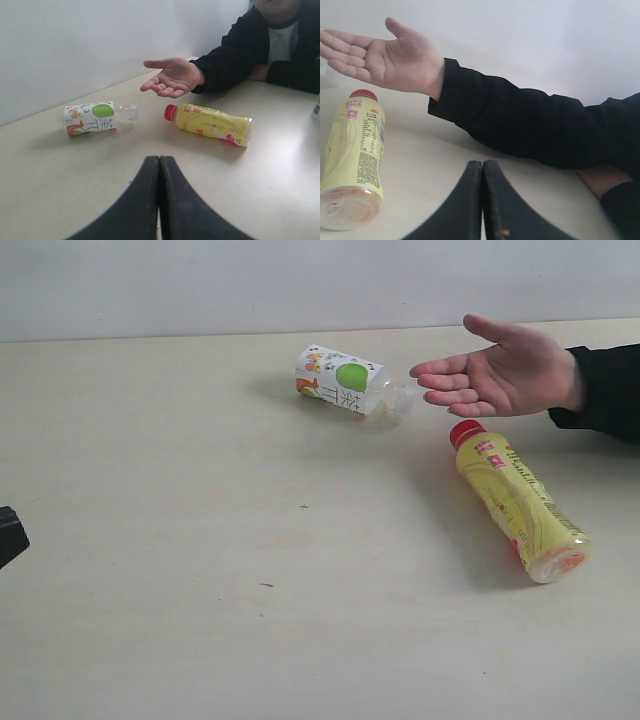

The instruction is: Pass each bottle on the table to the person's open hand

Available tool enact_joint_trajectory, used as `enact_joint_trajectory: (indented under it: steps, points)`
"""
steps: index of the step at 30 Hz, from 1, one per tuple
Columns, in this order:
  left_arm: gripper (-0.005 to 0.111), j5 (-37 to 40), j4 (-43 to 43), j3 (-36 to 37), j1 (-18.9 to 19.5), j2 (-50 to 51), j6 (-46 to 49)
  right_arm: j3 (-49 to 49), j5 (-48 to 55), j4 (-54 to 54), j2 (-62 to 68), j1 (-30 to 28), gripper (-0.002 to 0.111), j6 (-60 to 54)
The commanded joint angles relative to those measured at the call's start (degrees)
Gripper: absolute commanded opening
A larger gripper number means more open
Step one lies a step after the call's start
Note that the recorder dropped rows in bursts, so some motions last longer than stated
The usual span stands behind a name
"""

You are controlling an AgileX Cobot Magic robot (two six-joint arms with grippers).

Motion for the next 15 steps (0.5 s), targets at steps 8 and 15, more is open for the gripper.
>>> enact_joint_trajectory:
  steps: [8, 15]
  points:
    - [0.000, -0.4, -0.5, 0.2, 0.1, -0.2, -0.1, 0.3, -21.8, -5.1, -0.3, -0.3, 0.000, -4.9]
    - [0.000, -0.4, -0.5, 0.2, 0.1, -0.2, -0.1, 0.3, -23.8, -5.1, -0.3, -0.3, 0.000, 24.6]
